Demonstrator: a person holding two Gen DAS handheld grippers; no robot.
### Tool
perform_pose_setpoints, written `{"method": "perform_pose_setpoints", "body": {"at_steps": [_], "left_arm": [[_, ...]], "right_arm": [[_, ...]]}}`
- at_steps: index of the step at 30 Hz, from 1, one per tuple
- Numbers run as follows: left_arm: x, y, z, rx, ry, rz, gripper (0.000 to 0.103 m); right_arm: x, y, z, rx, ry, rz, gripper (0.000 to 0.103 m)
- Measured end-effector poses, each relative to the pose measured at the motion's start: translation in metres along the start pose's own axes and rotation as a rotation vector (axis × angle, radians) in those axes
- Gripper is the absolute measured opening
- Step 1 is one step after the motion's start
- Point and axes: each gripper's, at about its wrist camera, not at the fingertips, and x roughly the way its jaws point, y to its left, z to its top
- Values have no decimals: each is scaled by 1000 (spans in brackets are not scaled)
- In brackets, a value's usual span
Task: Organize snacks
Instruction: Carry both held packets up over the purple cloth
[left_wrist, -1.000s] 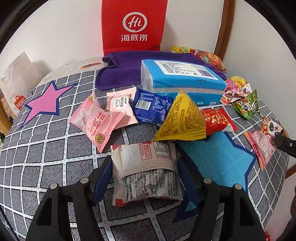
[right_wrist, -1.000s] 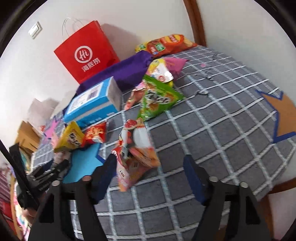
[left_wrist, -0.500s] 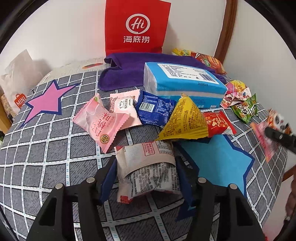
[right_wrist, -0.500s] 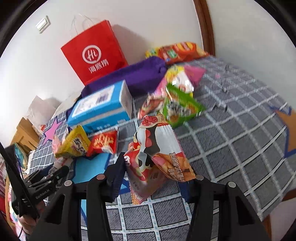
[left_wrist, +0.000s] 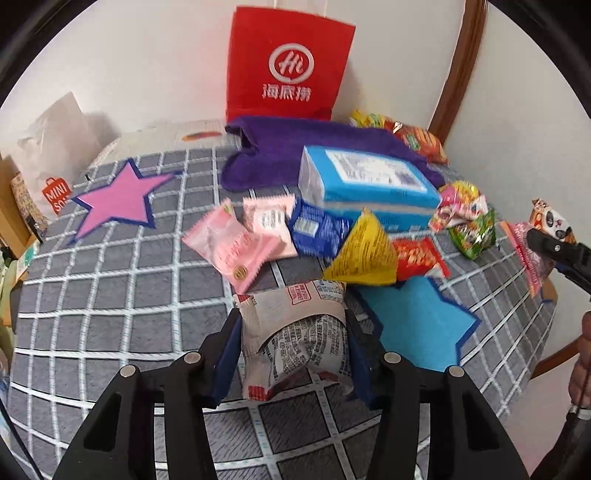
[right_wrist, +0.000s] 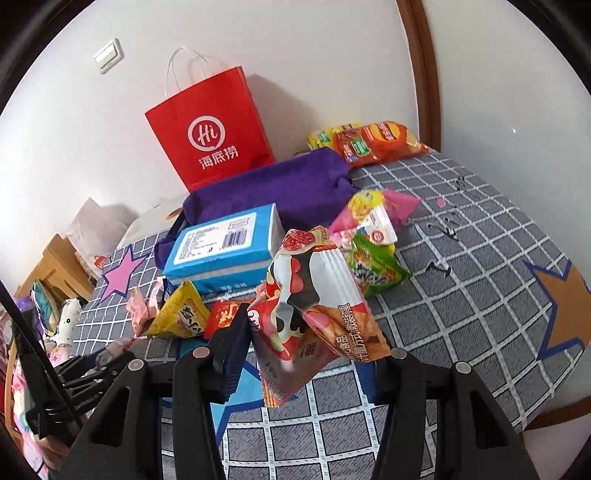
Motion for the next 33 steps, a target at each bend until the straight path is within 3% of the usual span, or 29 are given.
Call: {"method": "perform_pose_setpoints", "body": {"at_steps": [8,20,33], "left_arm": [[-26,0,54,15,-56,45,49],[-34,2,172,-4,-179,73,49],[-3,12,254,-98,-216,1,49]], "right_arm": [[-11,13,43,-60,-41,-23,51],[0,47,150,-168,-113,-31,51],[50,96,232,-225,-150,69,51]]}}
